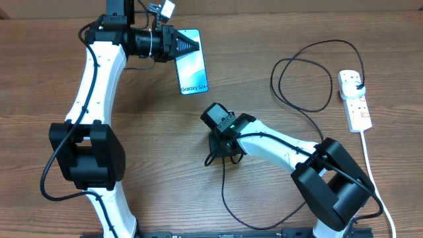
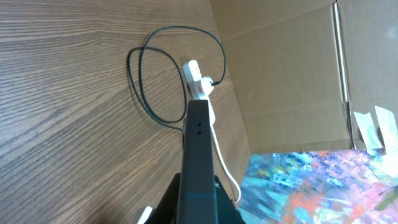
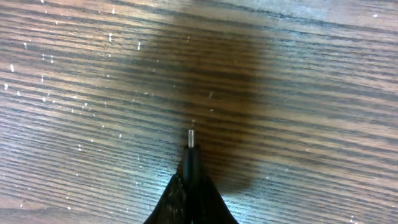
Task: Plug charger to phone and switch on socket
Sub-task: 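Close the right gripper on the cable's USB-C plug, then lift the plug with the right gripper toward the phone's bottom port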
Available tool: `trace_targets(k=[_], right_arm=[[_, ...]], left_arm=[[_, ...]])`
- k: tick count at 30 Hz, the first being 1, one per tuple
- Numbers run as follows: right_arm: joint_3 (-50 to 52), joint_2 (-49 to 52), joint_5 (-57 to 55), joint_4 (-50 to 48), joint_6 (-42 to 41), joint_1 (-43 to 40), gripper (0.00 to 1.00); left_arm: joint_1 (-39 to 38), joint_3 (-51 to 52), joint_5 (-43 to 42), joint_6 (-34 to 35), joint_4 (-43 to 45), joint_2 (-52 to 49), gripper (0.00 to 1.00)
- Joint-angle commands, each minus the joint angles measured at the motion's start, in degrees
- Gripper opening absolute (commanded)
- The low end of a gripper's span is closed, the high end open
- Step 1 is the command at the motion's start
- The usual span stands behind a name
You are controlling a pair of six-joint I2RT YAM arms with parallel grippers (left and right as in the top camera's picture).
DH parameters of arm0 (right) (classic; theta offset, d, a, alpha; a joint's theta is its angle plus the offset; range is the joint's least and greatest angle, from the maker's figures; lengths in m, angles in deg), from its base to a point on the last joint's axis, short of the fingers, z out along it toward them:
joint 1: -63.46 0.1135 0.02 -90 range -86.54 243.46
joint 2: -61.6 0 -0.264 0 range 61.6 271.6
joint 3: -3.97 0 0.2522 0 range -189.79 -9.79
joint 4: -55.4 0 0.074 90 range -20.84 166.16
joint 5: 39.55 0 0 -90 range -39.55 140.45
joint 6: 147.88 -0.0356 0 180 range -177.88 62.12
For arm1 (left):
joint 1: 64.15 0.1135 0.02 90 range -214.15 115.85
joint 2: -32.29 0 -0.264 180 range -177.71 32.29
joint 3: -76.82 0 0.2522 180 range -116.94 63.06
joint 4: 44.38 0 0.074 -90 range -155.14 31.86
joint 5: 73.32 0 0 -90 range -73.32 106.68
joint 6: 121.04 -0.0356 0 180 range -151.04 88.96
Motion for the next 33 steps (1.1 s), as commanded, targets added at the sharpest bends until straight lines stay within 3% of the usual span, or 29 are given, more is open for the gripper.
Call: trace_targets(k=[1,5,14,20,24,28,33], right_arm=[[-1.18,1.27,5.49,0.02,-0.22,-0.07,0.04],[-2.38,1.14,16.0,0.02,-0.15,-1.6,0.04],[-6.51,-0.85,27.34,-0.31,1.29,-6.23,0.04],[-7.39,-0.85,42.14,-2.95,1.07,-14.95,0.04],[-7.37,-0.85,61.94,-12.15,1.09,-21.33,0.04],[-7.37,-0.85,78.93,-26.01,0.22,-24.9,0.04],[-7.37,-0.85,80.94,-36.41,-6.8,-26.4,0.04]], left_arm=[[-0.04,-0.17,-1.6,2.32,0.33,1.62,0.04],[-0.04,-0.17,-1.62,3.3,1.22,1.62,0.04],[0.39,-0.17,-5.7,9.88,9.77,1.62,0.04],[0.7,-0.17,-6.08,12.41,12.5,1.62,0.04],[0.7,-0.17,-6.05,12.96,12.87,1.62,0.04],[0.7,-0.17,-6.05,18.01,16.2,1.62,0.04],[0.7,-0.17,-6.05,27.5,25.33,1.62,0.04]])
